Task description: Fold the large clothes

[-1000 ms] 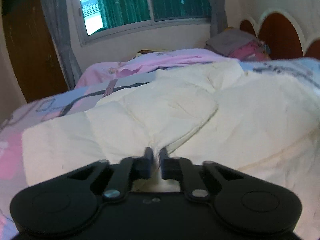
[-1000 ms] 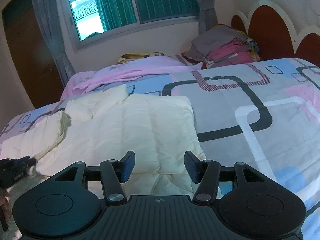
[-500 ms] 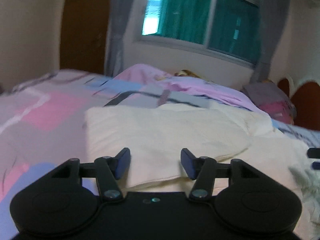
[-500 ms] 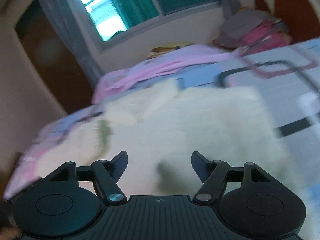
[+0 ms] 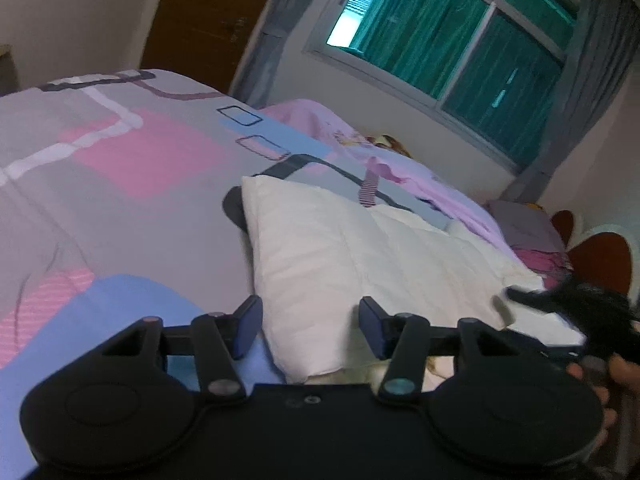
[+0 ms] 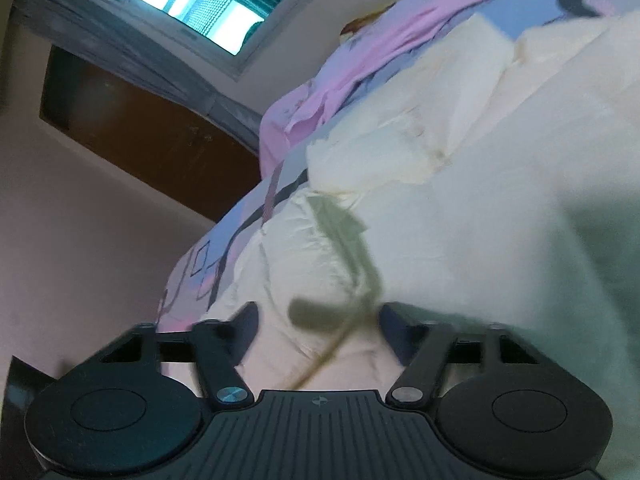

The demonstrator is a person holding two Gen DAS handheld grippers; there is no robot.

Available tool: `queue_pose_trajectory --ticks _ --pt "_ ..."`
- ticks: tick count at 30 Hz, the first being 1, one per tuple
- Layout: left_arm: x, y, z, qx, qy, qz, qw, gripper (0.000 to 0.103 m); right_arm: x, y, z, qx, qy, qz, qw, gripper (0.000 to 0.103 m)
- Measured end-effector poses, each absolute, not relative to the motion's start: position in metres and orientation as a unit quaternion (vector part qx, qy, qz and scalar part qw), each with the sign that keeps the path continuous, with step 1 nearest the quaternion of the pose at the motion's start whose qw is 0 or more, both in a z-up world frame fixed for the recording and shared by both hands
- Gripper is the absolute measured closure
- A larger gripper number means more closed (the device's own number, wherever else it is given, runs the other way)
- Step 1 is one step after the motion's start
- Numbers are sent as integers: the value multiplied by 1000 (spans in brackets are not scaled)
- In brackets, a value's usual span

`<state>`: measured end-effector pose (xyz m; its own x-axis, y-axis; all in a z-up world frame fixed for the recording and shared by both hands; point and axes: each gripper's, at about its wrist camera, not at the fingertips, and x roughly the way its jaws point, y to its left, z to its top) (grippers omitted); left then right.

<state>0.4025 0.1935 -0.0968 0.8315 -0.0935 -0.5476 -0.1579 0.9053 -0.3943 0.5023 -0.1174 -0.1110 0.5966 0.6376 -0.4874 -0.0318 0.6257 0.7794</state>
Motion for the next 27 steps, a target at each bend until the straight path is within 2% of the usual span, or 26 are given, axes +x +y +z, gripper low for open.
queue_pose_trajectory --ticks 1,2,3,10,14,27 --pt "404 194 -97 -220 288 12 932 53 504 -115 -111 375 400 204 811 87" --pt "405 195 -98 -223 286 5 932 54 504 -115 -109 366 394 205 818 95" --pt "406 194 -97 -225 283 -1 932 54 500 -117 -104 356 384 203 827 97" --pt "430 165 -92 -210 272 -54 938 54 454 -173 -59 291 290 156 898 98" --pt "445 133 -88 -177 271 -92 942 55 428 -205 -53 256 275 120 919 98" --pt "471 87 -107 -123 316 -119 933 55 385 -272 -77 273 286 41 918 98"
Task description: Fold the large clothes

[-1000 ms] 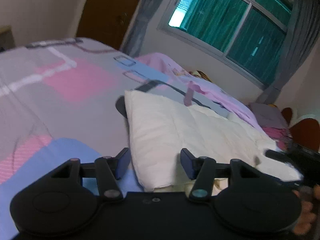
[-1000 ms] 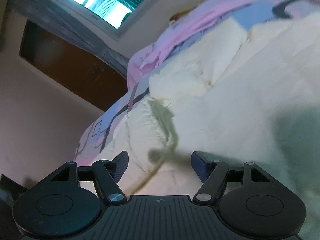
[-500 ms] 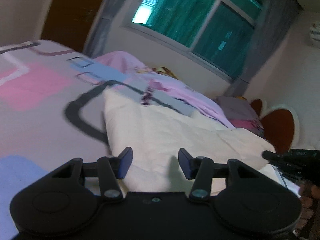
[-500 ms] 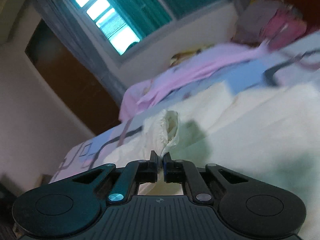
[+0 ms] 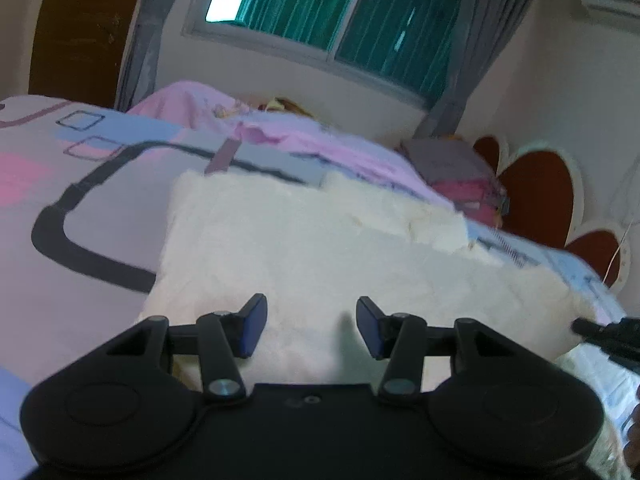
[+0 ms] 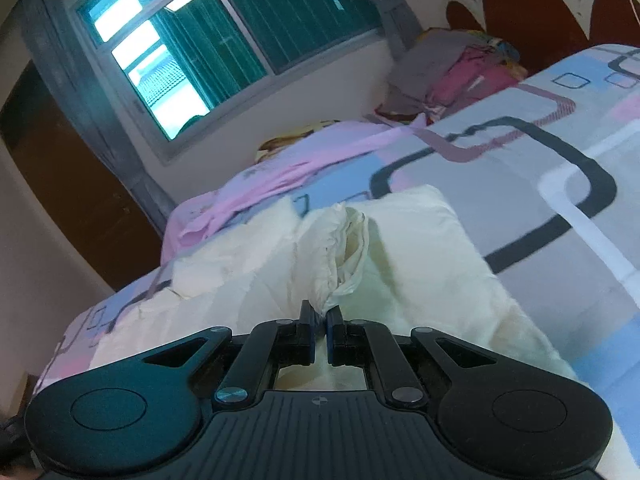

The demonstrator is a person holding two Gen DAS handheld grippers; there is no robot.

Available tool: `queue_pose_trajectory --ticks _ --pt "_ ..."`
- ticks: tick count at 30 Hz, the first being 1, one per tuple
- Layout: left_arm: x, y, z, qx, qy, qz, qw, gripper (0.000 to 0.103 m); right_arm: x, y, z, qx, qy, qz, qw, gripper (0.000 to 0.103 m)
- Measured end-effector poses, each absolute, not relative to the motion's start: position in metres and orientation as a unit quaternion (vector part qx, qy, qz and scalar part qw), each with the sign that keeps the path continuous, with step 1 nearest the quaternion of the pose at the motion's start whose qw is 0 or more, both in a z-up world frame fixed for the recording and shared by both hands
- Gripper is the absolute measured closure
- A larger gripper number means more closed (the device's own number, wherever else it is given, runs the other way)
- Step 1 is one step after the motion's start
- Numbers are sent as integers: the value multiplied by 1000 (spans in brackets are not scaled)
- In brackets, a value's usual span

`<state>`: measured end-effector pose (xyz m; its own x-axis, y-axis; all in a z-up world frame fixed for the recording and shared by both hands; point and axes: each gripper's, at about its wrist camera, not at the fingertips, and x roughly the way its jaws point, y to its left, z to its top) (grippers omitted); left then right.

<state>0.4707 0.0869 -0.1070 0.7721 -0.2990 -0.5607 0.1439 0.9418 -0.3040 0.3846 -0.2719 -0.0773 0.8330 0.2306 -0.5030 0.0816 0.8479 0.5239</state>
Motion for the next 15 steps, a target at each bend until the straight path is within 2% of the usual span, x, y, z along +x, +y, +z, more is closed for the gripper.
queue_pose_trajectory --ticks 5,6,7,9,12,14,15 --pt "473 92 -116 -101 332 -107 932 55 383 -277 -92 278 320 55 904 98" --pt "472 95 -114 -99 329 -107 933 55 381 -278 -91 279 321 53 903 95" --pt "470 99 -112 -97 326 -106 934 55 379 -279 -89 276 319 45 905 66" --pt "468 105 -109 -94 324 -105 936 55 374 -282 -82 265 289 34 920 26" --pt "469 111 -109 -95 325 -108 935 55 392 -287 -81 272 299 47 913 27" --pt "470 111 -109 -92 324 -111 935 55 405 -284 -83 262 314 54 911 46" --pt "471 110 -109 -88 323 -111 936 55 412 -282 -87 260 330 56 906 67"
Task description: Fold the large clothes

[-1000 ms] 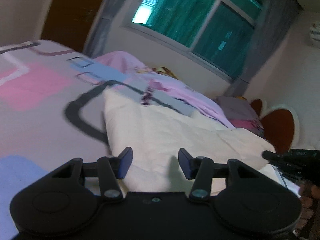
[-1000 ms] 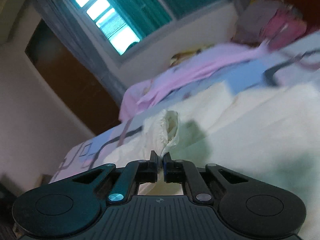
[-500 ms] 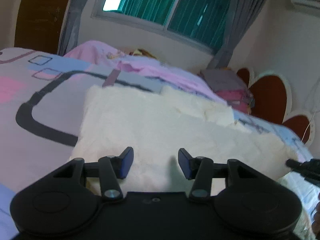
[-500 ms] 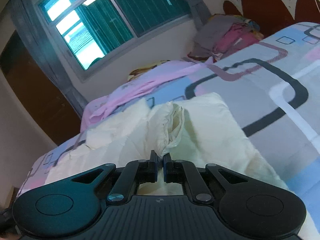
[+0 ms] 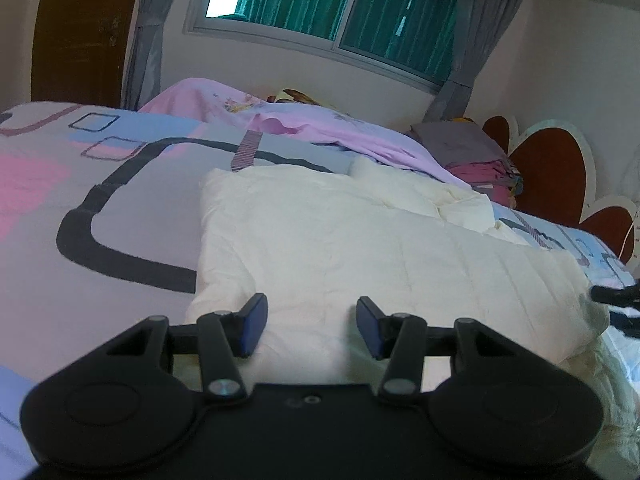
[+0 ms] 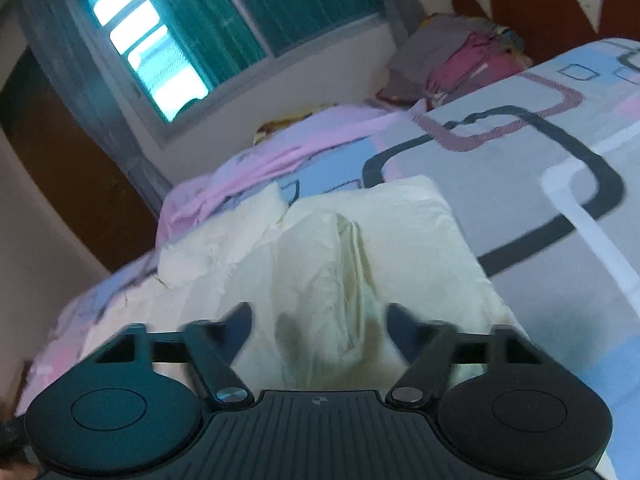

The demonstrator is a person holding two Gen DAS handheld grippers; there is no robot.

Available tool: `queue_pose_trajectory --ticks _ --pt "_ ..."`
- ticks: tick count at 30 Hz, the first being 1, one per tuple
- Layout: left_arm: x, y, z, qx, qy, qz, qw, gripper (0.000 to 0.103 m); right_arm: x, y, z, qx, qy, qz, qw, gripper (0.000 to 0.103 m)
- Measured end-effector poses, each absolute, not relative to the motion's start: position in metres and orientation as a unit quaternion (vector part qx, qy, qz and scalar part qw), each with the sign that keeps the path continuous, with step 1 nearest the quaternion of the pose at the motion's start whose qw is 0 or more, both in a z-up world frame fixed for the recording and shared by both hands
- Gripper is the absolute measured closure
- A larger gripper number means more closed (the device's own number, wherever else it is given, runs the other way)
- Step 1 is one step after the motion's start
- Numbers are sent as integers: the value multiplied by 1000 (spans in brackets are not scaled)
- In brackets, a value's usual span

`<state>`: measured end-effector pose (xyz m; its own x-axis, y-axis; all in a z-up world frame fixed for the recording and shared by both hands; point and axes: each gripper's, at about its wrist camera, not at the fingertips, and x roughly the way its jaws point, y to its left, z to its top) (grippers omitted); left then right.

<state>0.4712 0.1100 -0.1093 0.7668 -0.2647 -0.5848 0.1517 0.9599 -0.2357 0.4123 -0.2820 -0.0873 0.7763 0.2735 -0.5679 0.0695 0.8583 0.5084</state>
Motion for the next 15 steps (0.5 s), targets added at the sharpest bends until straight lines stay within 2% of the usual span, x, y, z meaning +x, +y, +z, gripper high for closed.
queue_pose_trajectory --ticks 1,2,9,10,11,12,13,15 --pt "472 109 -110 -82 323 -111 936 55 417 -280 -92 259 345 58 900 86" --pt "474 109 -111 -75 323 -111 937 55 417 -279 -94 260 349 61 898 88" --pt "484 123 -121 -63 333 -107 935 55 393 -266 -102 247 346 46 904 89" --pt "486 123 -120 -61 335 -108 934 55 393 -268 -99 250 339 37 906 87" --pt "487 124 -115 -56 334 -108 935 55 393 -270 -91 243 328 17 913 79" --pt "487 125 -110 -53 328 -109 937 55 391 -272 -82 234 310 -1 922 60" --pt "489 127 -104 -52 318 -110 940 53 390 -275 -73 230 285 -4 930 54" --pt "497 131 -98 -55 309 -111 943 52 399 -278 -60 230 275 16 934 54"
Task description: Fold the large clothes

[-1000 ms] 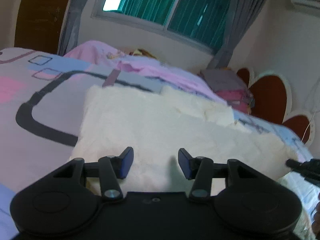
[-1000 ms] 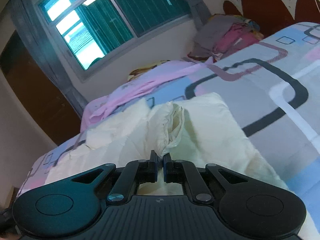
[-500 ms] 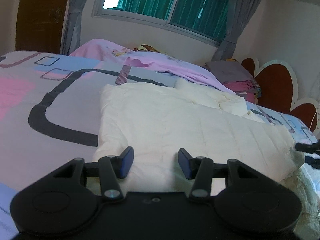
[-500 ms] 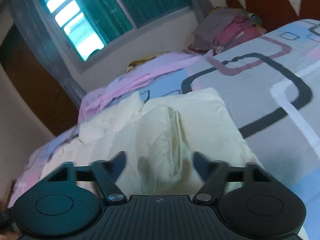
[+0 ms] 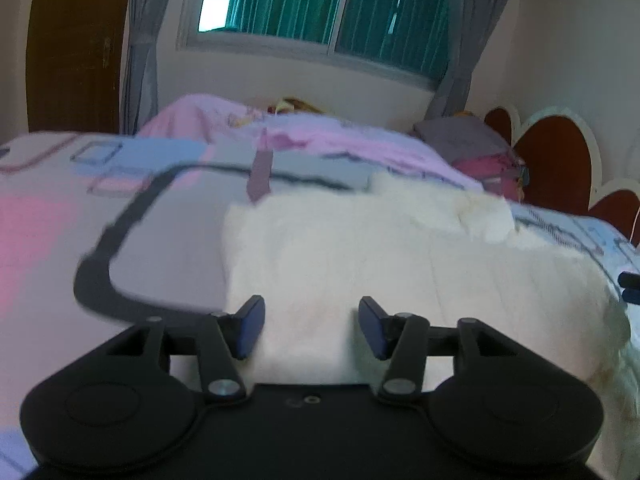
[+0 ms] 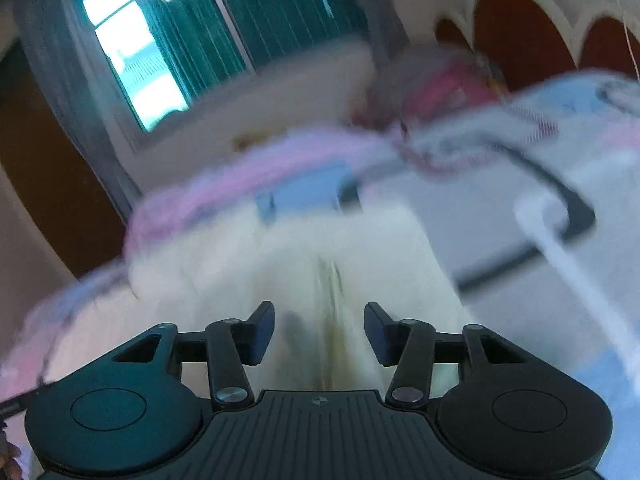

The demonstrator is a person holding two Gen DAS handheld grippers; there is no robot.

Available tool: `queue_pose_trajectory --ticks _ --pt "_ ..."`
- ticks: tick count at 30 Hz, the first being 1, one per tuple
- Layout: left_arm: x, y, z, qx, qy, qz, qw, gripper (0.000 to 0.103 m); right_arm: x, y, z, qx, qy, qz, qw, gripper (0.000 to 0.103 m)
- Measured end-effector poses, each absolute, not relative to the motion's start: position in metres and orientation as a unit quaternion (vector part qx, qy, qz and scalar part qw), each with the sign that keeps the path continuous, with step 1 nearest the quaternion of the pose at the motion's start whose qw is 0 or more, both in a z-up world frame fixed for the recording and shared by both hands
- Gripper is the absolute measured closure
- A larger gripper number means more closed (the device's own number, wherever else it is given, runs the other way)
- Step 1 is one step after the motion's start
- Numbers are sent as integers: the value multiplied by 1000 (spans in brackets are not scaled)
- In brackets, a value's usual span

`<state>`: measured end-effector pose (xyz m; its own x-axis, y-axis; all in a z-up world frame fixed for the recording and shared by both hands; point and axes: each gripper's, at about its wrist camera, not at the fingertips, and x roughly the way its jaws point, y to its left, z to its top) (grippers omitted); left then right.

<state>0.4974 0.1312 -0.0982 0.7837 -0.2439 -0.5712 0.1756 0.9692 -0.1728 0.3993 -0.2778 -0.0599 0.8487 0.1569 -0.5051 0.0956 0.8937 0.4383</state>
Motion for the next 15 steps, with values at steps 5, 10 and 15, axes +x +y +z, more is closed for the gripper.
queue_pose_trajectory --ticks 5,10,15 --pt "546 121 -96 -32 321 -130 938 52 450 -247 -55 144 302 72 940 69" --pt "585 116 -122 -5 349 -118 930 44 488 -222 -92 66 358 65 929 69" --pt "586 124 -132 4 346 -120 931 40 487 -221 -113 47 352 60 933 69"
